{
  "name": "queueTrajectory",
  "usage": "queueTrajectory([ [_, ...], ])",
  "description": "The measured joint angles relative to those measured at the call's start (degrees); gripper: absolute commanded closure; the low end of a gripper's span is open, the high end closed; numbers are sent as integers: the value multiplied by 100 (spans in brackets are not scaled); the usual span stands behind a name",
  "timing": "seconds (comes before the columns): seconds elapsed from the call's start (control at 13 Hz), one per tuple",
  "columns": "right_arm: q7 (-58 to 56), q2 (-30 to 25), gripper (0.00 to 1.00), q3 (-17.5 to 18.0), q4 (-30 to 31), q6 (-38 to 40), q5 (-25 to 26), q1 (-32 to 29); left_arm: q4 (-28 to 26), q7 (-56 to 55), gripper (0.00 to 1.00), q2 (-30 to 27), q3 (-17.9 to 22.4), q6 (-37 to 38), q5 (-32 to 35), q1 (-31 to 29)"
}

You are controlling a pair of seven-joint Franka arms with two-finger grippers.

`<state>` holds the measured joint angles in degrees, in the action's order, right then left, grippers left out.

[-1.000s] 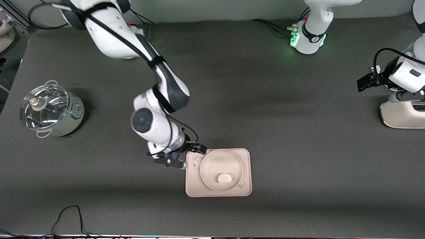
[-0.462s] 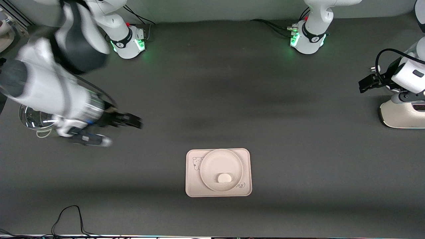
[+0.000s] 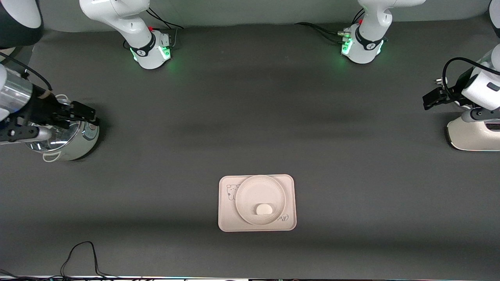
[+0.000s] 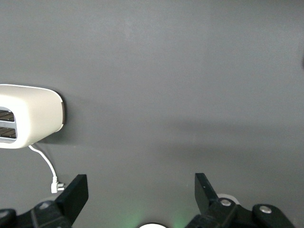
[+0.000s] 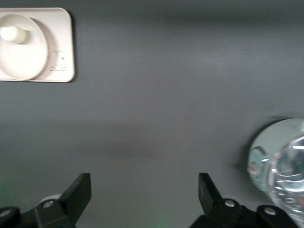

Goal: Place bun in plate and plate on tray

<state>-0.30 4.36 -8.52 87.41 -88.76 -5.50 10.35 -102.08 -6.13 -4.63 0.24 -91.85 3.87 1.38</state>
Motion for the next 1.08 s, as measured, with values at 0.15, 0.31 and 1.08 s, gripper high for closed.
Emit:
queueTrajectory([
  [0.15, -179, 5, 0, -1, 46, 0, 237, -105, 32, 0, 0, 1, 6, 5, 0, -16],
  [0.31, -206, 10, 0, -3, 61, 0, 357, -116, 70, 0, 0, 2, 10, 10, 0, -20],
  [1.08, -352, 10, 0, -110, 63, -1, 378, -250, 72, 0, 0, 3, 17, 11, 0, -24],
])
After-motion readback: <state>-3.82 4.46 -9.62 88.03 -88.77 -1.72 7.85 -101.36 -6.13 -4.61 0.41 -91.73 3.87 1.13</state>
